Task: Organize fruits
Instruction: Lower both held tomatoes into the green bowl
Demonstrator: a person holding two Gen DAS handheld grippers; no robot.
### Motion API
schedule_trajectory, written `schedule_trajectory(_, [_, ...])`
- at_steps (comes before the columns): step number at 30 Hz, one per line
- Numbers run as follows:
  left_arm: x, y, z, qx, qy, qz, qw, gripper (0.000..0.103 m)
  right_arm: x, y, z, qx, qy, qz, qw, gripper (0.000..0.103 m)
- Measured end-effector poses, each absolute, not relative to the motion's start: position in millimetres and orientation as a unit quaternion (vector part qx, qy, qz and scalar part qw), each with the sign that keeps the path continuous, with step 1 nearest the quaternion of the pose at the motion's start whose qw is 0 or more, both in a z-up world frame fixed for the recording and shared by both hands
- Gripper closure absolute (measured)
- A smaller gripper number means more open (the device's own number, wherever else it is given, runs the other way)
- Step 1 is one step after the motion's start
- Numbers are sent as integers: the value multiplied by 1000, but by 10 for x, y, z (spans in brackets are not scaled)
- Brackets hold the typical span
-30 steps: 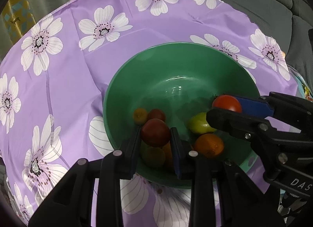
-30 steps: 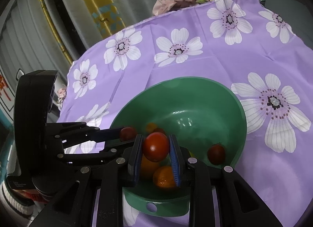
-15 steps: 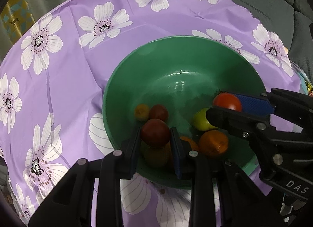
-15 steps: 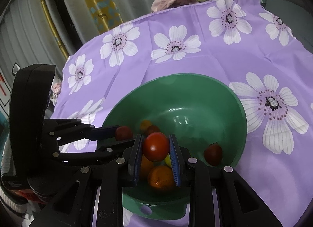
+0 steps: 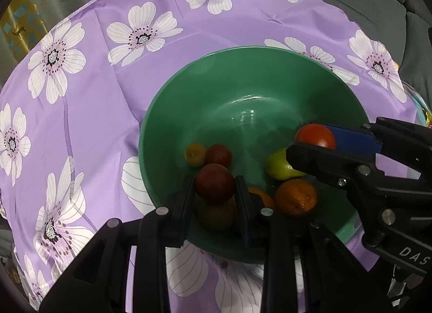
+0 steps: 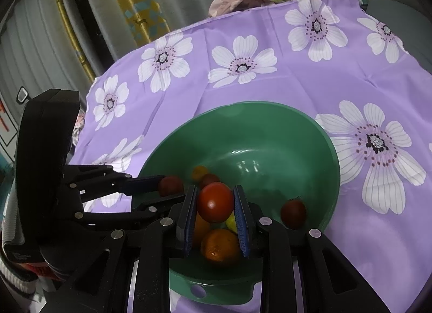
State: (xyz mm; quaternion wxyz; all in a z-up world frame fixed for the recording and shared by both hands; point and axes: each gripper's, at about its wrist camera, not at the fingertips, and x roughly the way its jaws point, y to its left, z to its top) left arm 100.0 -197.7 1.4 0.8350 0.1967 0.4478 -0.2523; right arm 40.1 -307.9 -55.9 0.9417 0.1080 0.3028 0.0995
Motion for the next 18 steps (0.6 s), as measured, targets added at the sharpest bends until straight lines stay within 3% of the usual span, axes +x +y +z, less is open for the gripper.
schedule_trajectory(18, [990,-1996,-4,204,448,-249,834,74,395,-3079,-556,108,303,98,942,75])
